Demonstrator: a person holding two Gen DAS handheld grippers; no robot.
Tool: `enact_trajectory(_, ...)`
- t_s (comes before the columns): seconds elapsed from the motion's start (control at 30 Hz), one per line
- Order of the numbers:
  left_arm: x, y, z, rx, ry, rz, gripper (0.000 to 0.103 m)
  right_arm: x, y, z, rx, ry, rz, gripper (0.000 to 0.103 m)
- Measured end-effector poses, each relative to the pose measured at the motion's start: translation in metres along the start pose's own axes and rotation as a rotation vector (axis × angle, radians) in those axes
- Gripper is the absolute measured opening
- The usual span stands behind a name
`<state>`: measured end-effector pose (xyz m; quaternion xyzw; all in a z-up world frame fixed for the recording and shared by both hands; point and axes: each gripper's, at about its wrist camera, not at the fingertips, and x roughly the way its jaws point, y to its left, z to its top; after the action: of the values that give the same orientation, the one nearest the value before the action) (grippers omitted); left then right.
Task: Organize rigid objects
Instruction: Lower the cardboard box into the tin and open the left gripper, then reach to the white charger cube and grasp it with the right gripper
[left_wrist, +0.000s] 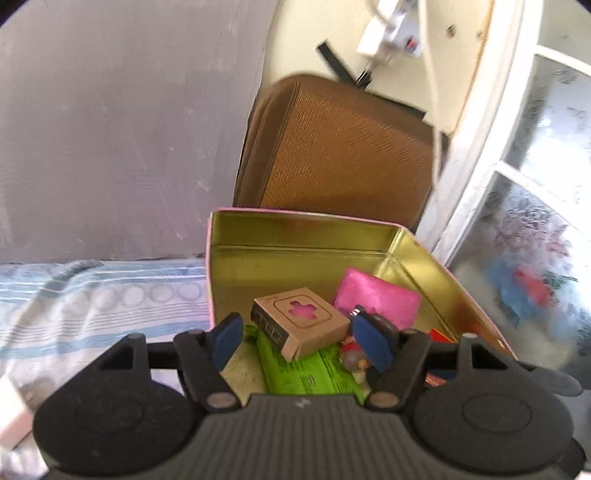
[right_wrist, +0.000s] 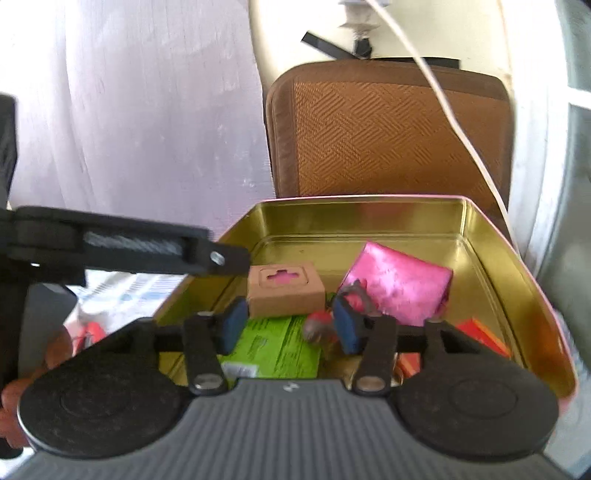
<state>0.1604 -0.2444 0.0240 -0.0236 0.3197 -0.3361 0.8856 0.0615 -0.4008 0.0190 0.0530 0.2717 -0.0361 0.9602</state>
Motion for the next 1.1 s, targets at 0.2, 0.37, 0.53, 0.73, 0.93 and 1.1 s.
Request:
enact_trajectory(0.2, -0.05, 0.009, -0.027, -0.016, -0.032, 0.027, 0.068, 0.0, 0.009, 0.002, -0.005, 0.046, 0.033, 0.025)
enact_trajectory(0.37, -0.088, 0.028, -0.057, -0.035, -0.018, 0.07, 0.068, 0.061, 0.01, 0.026, 0.032, 0.237, 0.031, 0.025)
enact_trajectory(0.53, -0.121, 0.048, -0.087, 0.006, -0.027, 0.132, 0.068, 0.103, 0.008, 0.037, 0.087, 0.291, -0.056, 0.027)
enact_trajectory(0.73, -0.146, 0.092, -0.123, -0.012, -0.031, 0.225, 0.068, 0.09, 0.014, 0.045, 0.122, 0.189, -0.101, 0.028)
enact_trajectory(0.93, -0.158, 0.155, -0.14, -0.111, -0.03, 0.372, 0.068, 0.044, 0.056, 0.05, 0.019, 0.117, -0.012, 0.028)
enact_trajectory(1.1, -0.172, 0.2, -0.144, -0.209, -0.074, 0.467, 0.068, 0.031, 0.114, 0.051, -0.068, 0.109, 0.134, 0.031)
